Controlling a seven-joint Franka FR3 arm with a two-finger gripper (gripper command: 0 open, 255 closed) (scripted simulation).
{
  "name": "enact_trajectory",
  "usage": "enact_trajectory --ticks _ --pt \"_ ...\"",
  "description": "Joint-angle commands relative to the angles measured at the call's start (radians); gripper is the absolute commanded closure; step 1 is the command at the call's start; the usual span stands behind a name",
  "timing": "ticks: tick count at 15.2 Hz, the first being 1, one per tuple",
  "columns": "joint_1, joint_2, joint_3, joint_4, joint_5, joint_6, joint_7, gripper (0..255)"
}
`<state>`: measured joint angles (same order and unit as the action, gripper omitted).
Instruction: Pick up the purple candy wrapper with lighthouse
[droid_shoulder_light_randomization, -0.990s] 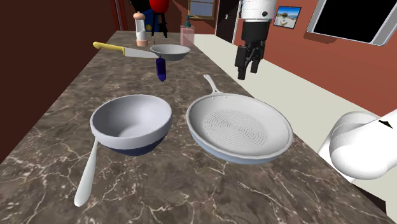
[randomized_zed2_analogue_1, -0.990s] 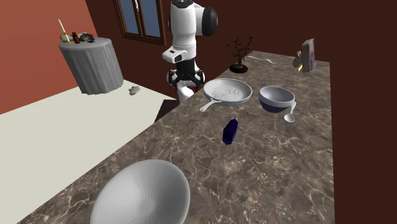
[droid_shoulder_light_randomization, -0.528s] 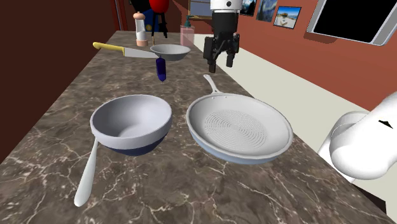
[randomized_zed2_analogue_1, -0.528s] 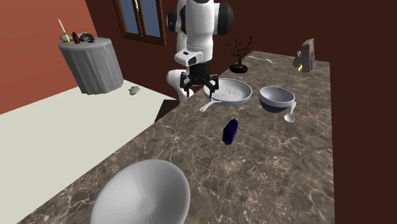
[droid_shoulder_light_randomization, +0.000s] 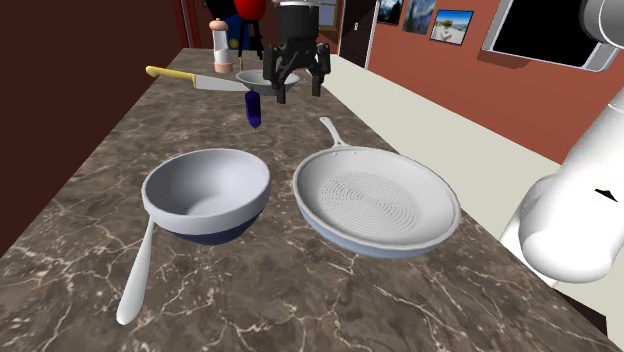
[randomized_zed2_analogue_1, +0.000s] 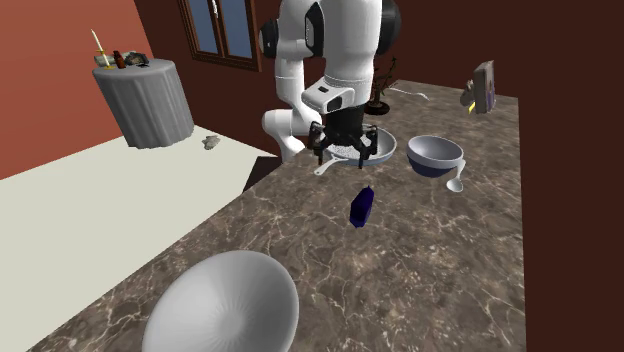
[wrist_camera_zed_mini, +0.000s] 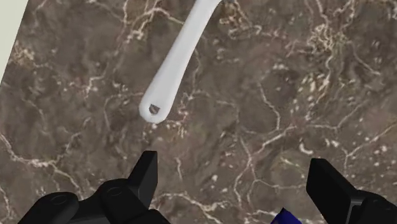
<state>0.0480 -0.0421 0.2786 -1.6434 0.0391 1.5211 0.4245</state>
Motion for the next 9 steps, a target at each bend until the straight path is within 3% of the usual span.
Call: enact_trajectory --ticks 1,6,7,9 --pt "0.013 0.088 0.017 0.111 -0.020 -0.025 0.052 0" --pt "0.079 0.347 0.041 0.472 -0.092 -0.134 0.169 0" --pt "0.085 0.363 0.040 0.497 -0.096 -0.143 0.175 0" --pt "0.080 0.347 0.038 0.446 -0.091 -0.107 0.172 0"
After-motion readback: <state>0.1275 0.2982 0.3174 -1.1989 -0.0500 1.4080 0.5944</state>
